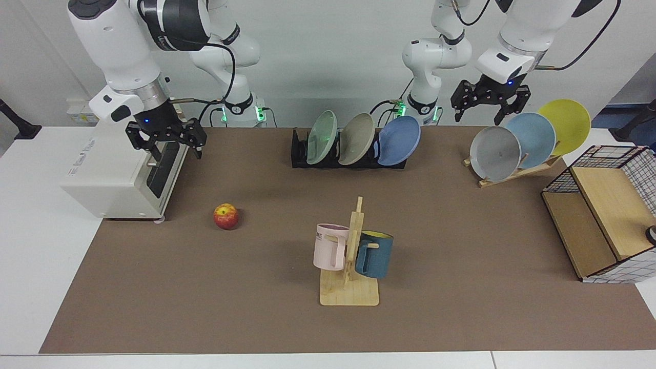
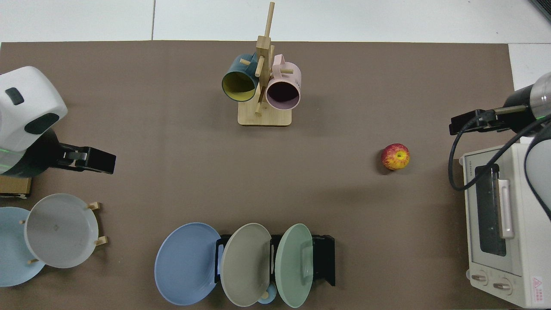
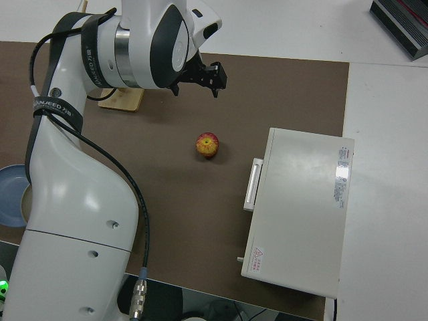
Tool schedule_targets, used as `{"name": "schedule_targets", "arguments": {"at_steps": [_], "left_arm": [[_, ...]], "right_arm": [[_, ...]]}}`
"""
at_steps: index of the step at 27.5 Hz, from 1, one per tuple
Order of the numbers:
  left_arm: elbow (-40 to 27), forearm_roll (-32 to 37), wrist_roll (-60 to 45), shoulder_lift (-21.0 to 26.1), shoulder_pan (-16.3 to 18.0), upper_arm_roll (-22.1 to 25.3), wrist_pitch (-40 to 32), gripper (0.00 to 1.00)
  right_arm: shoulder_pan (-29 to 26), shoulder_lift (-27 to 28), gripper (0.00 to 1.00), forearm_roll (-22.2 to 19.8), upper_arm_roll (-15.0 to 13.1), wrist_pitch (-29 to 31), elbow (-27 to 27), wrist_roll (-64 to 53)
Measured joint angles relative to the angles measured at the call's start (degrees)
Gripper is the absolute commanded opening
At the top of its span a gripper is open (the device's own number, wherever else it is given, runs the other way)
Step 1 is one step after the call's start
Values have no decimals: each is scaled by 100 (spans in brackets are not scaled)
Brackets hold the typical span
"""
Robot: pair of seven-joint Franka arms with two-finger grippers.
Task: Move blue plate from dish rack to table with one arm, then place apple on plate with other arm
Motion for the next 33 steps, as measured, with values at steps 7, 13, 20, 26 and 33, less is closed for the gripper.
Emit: {"name": "schedule_targets", "arguments": {"at_steps": [7,13,20,26,33], "left_arm": [[-12,0,41,-6,0,0,1,100],[-15,0,44,-6,0,0,1,100],[-15,0,44,-20,0,10,0,100],[-17,0,43,-54,3,25,-16,100],[-63,0,44,-95,3,27,-27,100]], "right_arm": [[0,0,100,0,0,0,0,0],[0,0,100,0,0,0,0,0],[0,0,100,0,0,0,0,0],[0,0,100,0,0,0,0,0],[0,0,100,0,0,0,0,0]]}}
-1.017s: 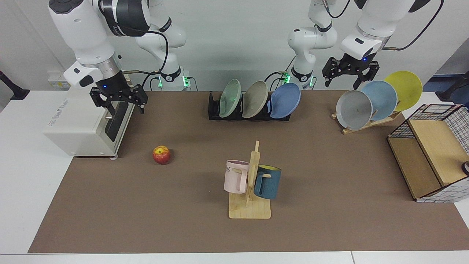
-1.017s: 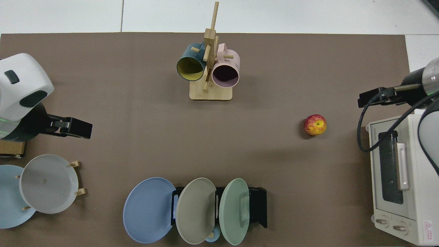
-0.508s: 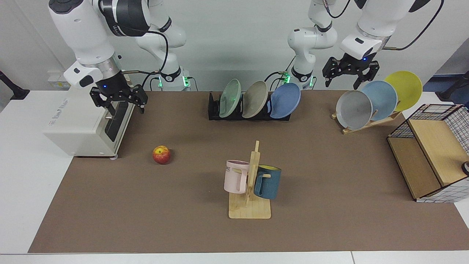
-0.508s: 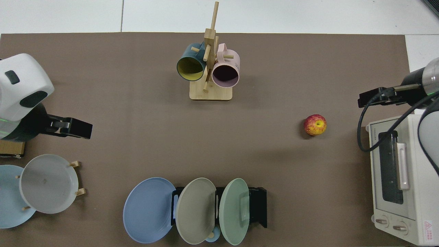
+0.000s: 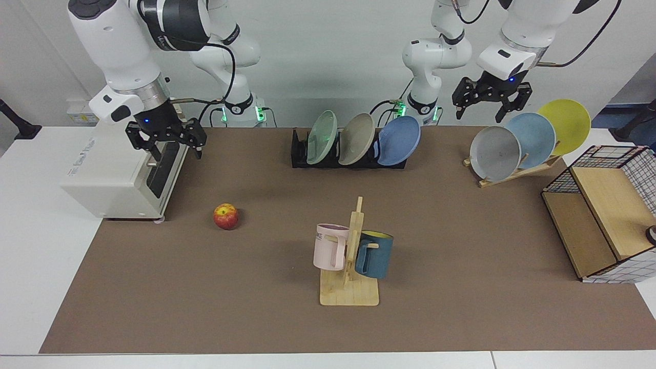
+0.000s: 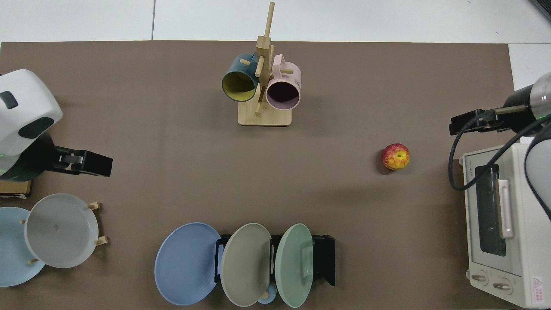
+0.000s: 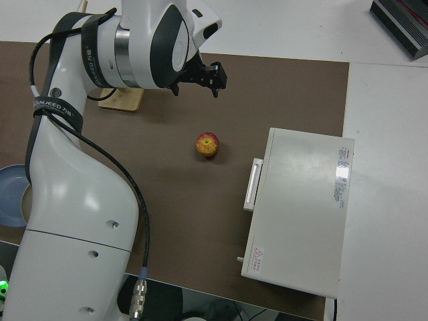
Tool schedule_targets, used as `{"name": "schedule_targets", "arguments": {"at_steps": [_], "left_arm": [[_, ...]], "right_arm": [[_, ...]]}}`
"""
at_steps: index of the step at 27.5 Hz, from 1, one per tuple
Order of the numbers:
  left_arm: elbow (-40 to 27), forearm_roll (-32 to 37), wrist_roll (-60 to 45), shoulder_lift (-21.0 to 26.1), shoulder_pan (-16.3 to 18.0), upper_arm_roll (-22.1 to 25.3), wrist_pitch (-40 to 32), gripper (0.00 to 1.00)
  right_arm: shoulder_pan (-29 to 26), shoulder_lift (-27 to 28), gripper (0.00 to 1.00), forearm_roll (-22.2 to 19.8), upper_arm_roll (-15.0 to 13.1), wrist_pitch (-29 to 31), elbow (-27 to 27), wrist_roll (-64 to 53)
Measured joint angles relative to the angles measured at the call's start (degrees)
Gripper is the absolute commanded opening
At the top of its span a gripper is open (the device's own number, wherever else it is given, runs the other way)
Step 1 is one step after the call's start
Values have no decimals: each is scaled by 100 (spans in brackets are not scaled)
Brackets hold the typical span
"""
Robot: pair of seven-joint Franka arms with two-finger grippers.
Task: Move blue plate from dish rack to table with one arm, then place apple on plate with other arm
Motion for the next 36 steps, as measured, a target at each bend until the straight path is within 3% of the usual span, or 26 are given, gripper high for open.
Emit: {"name": "schedule_targets", "arguments": {"at_steps": [11,23,36], "left_arm": [[-911,-3,6,-444,-14,-25,-2,100],[-2894,-404,46,-1240,-103,-95,726,100],[-4147,-744,158,-1401,-359,-220,1514,100]], "right_arm": [[0,0,100,0,0,0,0,0],[0,0,100,0,0,0,0,0],[0,0,100,0,0,0,0,0]]}}
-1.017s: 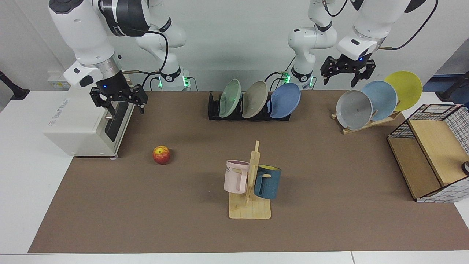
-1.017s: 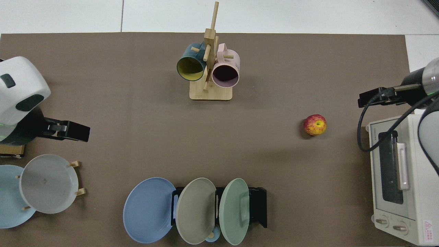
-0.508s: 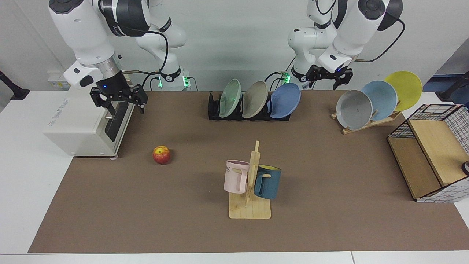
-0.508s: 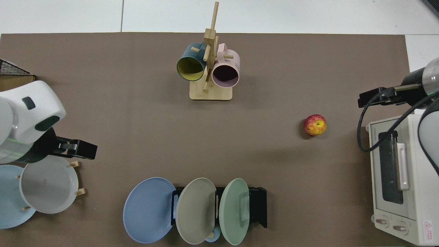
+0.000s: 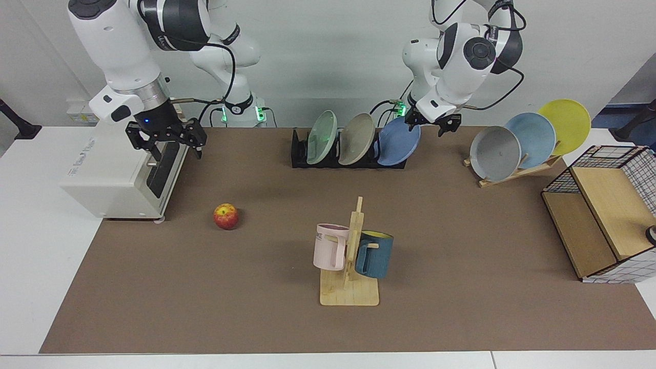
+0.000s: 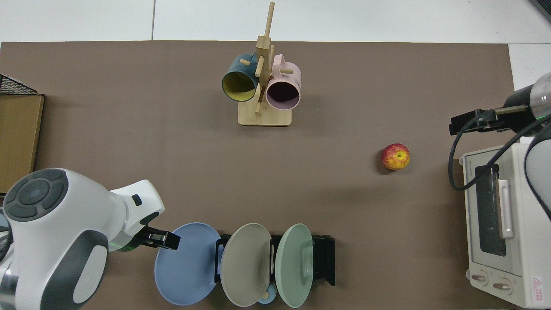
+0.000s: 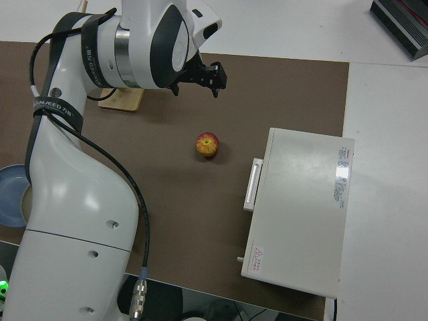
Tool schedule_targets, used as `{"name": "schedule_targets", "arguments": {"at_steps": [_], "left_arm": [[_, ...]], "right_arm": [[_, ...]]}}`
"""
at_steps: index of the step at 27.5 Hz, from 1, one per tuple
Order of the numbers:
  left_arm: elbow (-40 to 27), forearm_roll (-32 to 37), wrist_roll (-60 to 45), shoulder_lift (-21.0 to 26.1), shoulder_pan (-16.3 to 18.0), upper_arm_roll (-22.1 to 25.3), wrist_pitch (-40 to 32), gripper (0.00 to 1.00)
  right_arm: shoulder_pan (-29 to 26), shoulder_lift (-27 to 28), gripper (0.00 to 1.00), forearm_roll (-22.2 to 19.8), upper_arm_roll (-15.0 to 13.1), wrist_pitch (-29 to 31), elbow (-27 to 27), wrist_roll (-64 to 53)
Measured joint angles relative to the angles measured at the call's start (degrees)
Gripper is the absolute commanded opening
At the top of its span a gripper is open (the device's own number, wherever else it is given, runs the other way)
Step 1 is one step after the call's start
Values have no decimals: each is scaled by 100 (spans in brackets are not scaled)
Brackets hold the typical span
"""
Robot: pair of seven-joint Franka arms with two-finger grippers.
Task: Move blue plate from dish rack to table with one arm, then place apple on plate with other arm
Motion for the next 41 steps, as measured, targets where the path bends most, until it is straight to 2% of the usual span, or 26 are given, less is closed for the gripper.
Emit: {"name": "schedule_targets", "arguments": {"at_steps": [5,10,15,21,24,27,31,33,34,41], "left_arm": [[-279,-1,162,1,-2,1,262,100],[-578,-11,229,10,-42,-2,517,95],[-653,-36,225,6,-158,-24,523,91],[-677,-48,63,-17,-368,-175,486,71],[-695,-48,32,-35,-384,-238,474,57],[-719,-48,32,-47,-384,-254,471,48],[-743,-48,32,-69,-384,-329,471,25],[-750,-49,31,-82,-384,-382,471,4],[-752,-49,31,-89,-384,-413,470,0],[-743,-36,10,-216,-380,-519,391,0]], "right_arm": [[2,-5,100,0,6,-1,-7,0],[26,-41,100,5,50,38,-191,0],[149,-33,100,7,96,411,-534,72],[326,76,100,7,108,1119,-1088,421],[371,149,100,7,109,1474,-1397,485],[375,205,100,7,106,1914,-1738,502],[370,302,100,7,85,2472,-2186,509],[359,368,100,7,75,2652,-2321,527],[352,415,100,7,70,2740,-2376,541],[338,670,100,7,58,2944,-2463,571]]}}
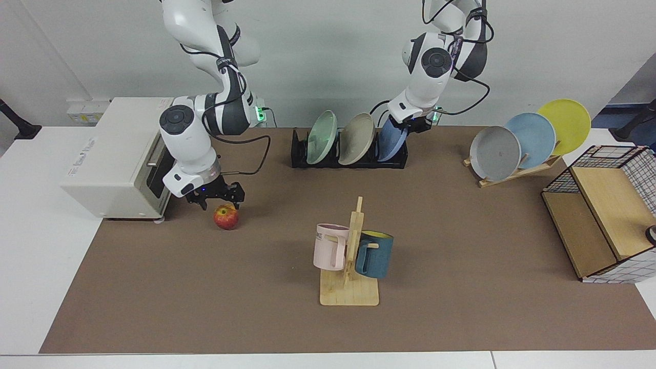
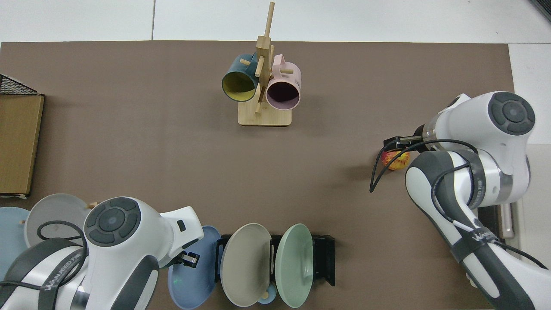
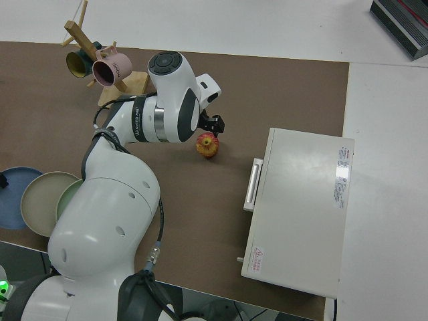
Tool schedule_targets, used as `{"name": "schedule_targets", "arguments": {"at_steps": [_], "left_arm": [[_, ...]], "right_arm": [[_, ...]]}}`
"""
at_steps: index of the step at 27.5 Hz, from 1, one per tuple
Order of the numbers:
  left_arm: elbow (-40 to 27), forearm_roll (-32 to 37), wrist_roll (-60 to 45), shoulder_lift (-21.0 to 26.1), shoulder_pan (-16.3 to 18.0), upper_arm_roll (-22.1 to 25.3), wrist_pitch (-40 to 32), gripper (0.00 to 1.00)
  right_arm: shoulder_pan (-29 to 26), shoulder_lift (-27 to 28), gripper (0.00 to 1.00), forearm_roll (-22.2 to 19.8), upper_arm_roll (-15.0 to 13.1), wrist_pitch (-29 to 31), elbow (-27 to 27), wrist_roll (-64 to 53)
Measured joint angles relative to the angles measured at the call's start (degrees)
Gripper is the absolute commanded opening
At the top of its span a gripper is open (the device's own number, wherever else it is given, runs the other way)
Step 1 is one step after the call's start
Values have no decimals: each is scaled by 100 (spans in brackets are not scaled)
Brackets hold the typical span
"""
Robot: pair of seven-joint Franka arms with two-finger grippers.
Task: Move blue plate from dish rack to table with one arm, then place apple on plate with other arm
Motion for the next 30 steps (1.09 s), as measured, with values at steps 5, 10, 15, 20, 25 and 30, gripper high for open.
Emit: {"name": "schedule_targets", "arguments": {"at_steps": [5,10,15,20,25,30], "left_arm": [[63,144,0,-24,0,-29,-27,0],[420,311,-1,-25,47,34,-106,0],[970,343,4,29,261,152,-136,0],[1496,339,-1,318,355,337,-130,0],[1893,2,-159,749,381,542,172,0],[1980,-1061,-202,1121,384,697,707,0]], "right_arm": [[-8,198,100,0,0,139,-31,3],[-37,519,100,0,-6,439,-88,4],[-54,758,41,0,-21,524,-94,4],[-55,790,10,0,-20,523,-99,4],[-55,748,0,-3,-20,494,-82,4],[-31,550,0,-11,-15,312,49,4]]}}
